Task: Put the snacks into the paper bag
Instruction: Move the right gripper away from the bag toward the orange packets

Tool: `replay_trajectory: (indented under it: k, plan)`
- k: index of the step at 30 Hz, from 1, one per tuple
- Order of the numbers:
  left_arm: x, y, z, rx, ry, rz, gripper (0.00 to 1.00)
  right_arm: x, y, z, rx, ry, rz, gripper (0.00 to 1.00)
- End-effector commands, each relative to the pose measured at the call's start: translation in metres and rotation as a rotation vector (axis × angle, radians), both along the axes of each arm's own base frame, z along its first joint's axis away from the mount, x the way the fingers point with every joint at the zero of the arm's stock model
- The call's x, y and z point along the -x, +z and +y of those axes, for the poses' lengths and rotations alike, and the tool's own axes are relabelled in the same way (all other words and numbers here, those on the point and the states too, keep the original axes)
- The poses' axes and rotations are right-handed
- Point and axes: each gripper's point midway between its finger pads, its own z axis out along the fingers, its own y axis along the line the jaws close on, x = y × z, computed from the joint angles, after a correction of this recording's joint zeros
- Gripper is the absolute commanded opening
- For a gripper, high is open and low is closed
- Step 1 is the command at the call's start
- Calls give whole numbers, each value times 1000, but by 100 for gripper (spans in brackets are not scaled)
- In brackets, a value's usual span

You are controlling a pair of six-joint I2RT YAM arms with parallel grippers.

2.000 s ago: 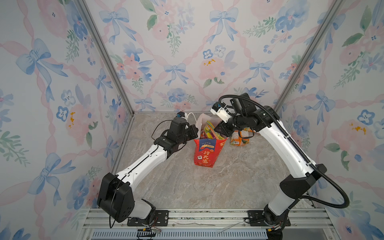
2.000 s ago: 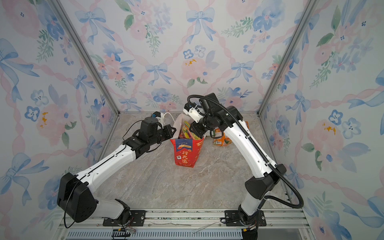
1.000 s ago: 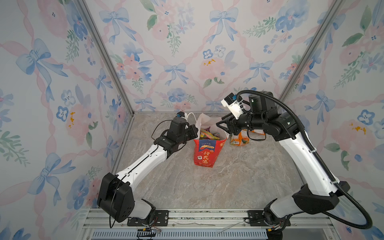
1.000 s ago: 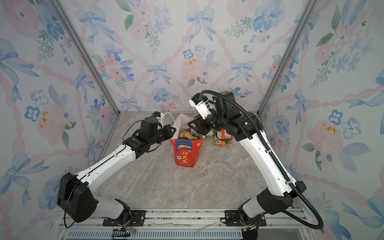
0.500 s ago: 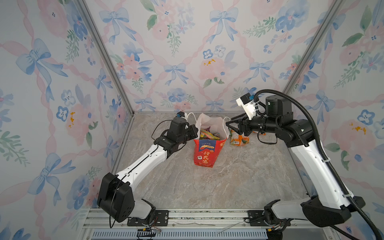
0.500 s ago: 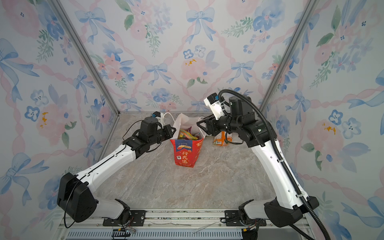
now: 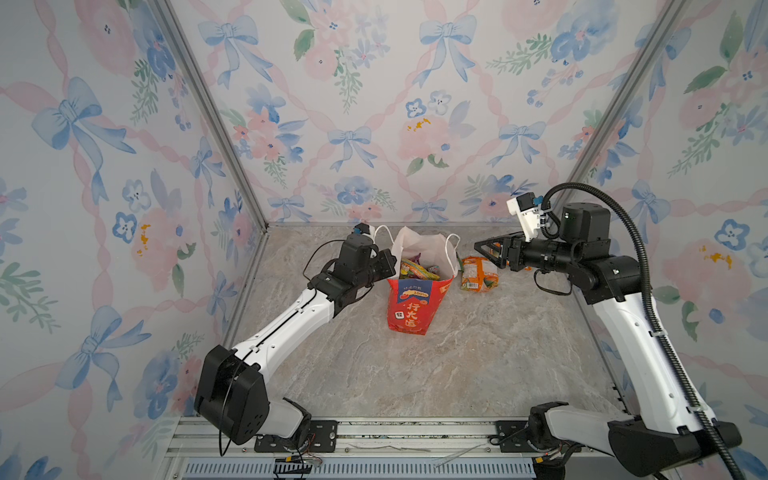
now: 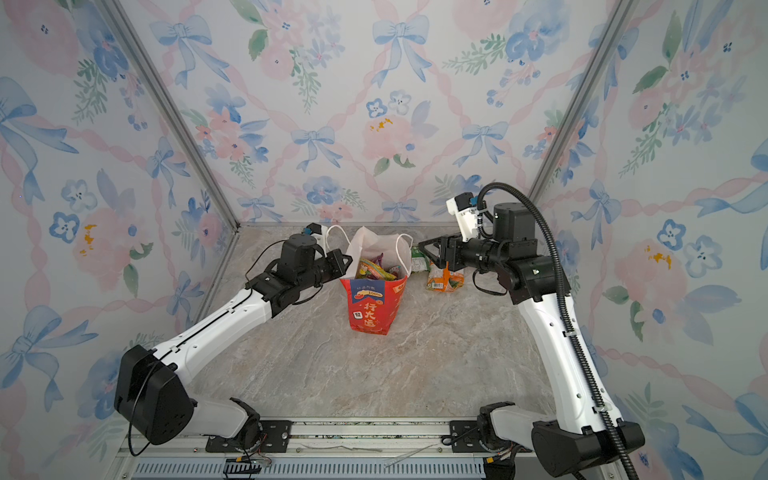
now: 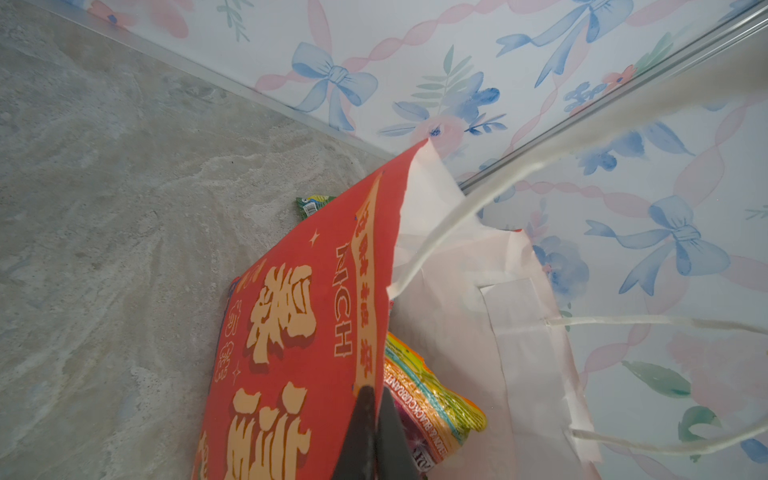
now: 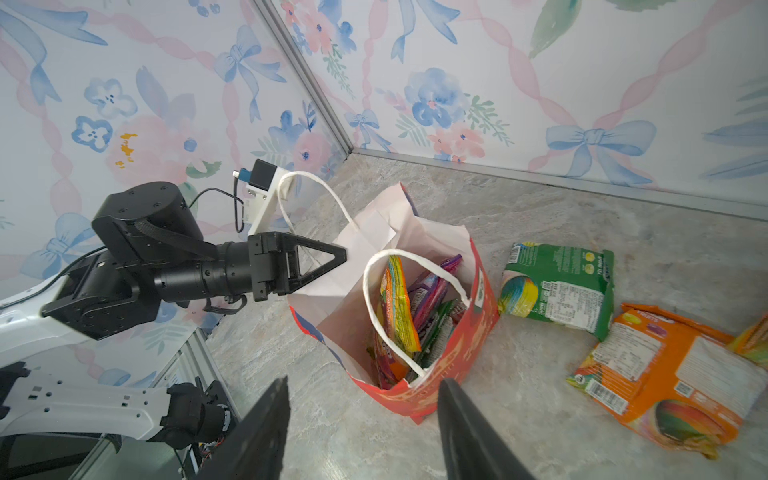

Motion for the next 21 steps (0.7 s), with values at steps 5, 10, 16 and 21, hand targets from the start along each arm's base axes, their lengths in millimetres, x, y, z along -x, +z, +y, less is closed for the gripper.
replay_trajectory:
  k: [5, 10, 16, 21]
  plan:
    - [1, -4, -4, 8, -15, 25, 0, -10, -2, -22, -74, -75, 18, 65]
    - [1, -2, -4, 10, -13, 23, 0, -20, -17, -39, -92, -140, 61, 74]
    - [2, 0, -3, 16, -10, 20, 0, -39, -44, -70, -141, -267, 140, 83]
    - [2, 0, -2, 17, -5, 21, 0, -55, -87, -99, -129, -401, 274, 87]
